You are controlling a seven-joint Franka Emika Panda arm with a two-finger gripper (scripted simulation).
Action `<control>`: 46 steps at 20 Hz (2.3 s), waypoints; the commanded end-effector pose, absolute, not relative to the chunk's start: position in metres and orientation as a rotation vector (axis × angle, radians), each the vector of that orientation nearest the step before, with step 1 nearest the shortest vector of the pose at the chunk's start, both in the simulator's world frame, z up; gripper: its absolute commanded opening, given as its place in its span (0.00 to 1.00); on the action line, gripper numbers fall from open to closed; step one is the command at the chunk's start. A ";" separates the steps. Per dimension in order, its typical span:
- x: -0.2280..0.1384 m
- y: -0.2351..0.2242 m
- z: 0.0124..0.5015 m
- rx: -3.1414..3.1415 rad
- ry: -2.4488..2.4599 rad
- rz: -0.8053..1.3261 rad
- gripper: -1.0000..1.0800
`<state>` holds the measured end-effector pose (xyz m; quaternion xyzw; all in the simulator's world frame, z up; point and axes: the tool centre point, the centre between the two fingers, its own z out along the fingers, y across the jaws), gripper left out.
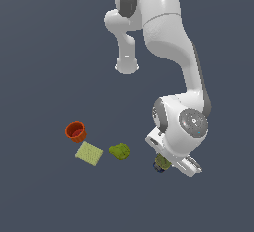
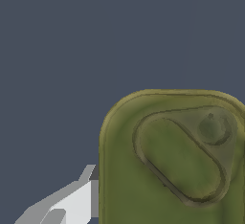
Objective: Pick up a designated object from a clutter of objects.
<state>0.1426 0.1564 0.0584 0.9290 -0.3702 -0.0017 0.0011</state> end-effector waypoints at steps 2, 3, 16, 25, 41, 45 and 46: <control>0.140 0.156 0.065 2.918 -1.163 -0.001 0.00; 0.139 0.155 0.068 2.918 -1.163 -0.001 0.00; 0.095 0.145 0.130 2.918 -1.163 -0.001 0.00; 0.050 0.133 0.197 2.918 -1.163 -0.001 0.00; -0.033 0.112 0.326 2.918 -1.163 -0.001 0.00; -0.050 0.108 0.354 2.918 -1.163 -0.001 0.00; -0.054 0.107 0.360 2.918 -1.163 -0.001 0.00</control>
